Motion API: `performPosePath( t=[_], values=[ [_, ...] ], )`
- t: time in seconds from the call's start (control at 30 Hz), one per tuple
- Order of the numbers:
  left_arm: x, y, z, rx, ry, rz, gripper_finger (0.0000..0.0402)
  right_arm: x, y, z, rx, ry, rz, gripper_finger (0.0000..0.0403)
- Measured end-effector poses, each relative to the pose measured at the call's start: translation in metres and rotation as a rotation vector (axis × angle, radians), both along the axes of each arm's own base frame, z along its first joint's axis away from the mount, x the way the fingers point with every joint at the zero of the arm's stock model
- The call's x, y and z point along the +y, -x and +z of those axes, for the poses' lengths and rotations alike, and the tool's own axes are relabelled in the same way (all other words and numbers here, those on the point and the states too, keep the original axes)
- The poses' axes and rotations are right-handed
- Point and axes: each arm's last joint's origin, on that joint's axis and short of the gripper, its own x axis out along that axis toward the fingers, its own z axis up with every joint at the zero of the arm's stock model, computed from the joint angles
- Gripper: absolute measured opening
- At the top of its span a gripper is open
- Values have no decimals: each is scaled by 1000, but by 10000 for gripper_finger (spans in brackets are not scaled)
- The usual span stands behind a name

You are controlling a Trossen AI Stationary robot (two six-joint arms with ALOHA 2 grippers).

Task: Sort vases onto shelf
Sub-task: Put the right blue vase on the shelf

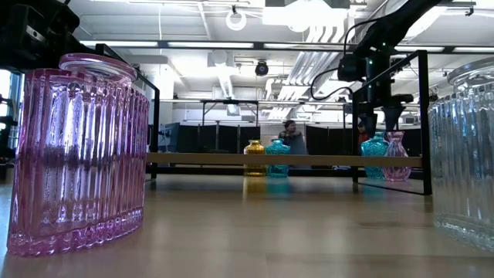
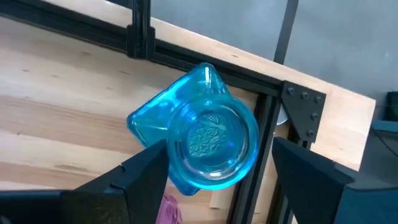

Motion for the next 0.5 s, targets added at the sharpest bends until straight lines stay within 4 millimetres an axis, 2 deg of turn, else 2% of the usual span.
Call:
performPosePath(
  t=[0.33, 0.5],
  values=[
    [0, 0, 0, 0, 1, 0, 5, -3, -4, 1, -80, 12, 23, 266],
    [0, 0, 0, 0, 0, 0, 5, -3, -4, 2, -88, 15, 5, 246]
  ],
)
